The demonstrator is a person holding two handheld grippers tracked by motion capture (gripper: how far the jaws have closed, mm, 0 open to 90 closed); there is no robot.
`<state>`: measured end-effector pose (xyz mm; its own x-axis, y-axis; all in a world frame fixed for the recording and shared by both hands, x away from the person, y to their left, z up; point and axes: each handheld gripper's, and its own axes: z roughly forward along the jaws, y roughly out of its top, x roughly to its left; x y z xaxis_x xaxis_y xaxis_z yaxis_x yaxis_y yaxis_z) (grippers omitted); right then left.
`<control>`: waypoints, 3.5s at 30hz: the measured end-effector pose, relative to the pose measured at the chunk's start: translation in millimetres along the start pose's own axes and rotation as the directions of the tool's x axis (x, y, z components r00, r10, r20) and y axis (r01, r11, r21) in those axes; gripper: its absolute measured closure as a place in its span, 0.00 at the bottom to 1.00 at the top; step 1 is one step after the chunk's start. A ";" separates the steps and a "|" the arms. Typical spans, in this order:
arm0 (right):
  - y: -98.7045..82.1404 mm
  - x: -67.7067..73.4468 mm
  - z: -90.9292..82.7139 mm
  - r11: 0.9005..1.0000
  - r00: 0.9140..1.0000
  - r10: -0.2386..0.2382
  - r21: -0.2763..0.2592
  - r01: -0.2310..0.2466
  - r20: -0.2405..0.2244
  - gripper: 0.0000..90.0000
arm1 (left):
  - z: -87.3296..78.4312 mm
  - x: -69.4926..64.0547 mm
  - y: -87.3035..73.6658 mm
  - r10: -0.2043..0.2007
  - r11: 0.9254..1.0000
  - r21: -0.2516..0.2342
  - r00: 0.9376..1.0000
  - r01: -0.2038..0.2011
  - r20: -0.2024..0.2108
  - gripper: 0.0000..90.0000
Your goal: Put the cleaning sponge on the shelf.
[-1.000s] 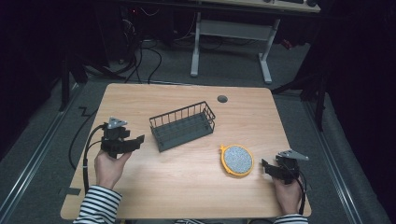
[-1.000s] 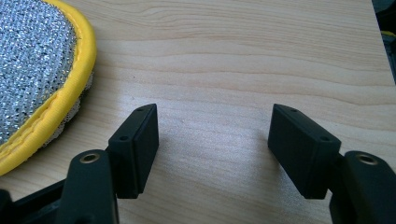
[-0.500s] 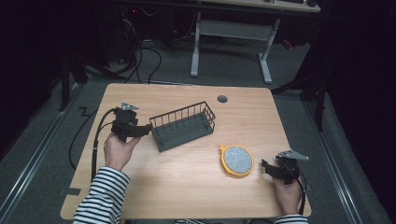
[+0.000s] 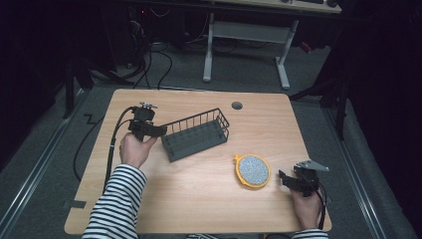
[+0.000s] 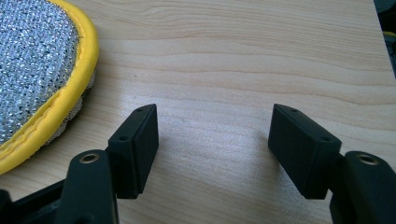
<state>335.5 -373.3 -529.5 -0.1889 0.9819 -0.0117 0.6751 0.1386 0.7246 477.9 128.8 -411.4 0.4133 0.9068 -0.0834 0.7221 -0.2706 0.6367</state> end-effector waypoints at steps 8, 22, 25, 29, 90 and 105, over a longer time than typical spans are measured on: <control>-0.1 0.1 -0.1 1.000 1.000 0.000 0.000 0.000 -0.001 0.37 | 17.4 -1.8 7.1 -0.001 0.999 0.050 0.999 0.003 -0.033 0.53; -0.2 0.0 -0.1 1.000 1.000 -0.006 -0.002 0.006 -0.004 0.37 | 32.2 -5.8 2.5 0.038 0.996 0.082 0.998 -0.034 -0.056 0.71; -0.2 0.1 -0.1 1.000 1.000 -0.007 -0.002 0.007 -0.004 0.37 | 31.8 -7.1 1.5 0.056 0.996 0.074 0.997 -0.052 -0.061 0.74; -0.2 0.1 -0.1 1.000 1.000 -0.007 -0.002 0.007 -0.005 0.37 | 31.6 -7.2 1.1 0.065 0.996 0.072 0.996 -0.060 -0.064 0.75; -0.3 1.0 -0.2 1.000 1.000 -0.009 0.000 0.009 -0.003 0.37 | -20.0 -33.3 -78.7 0.077 0.995 -0.057 0.997 -0.077 -0.009 0.73; -0.2 1.1 -0.1 1.000 1.000 -0.010 0.001 0.010 -0.005 0.37 | -37.7 -22.3 -90.0 0.009 0.986 -0.168 0.999 -0.002 0.045 0.41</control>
<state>335.1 -372.2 -529.6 -0.1993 0.9798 -0.0154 0.6736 0.1484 0.7241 382.8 145.1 -437.9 0.4449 0.8886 -0.1121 0.6177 -0.2138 0.7568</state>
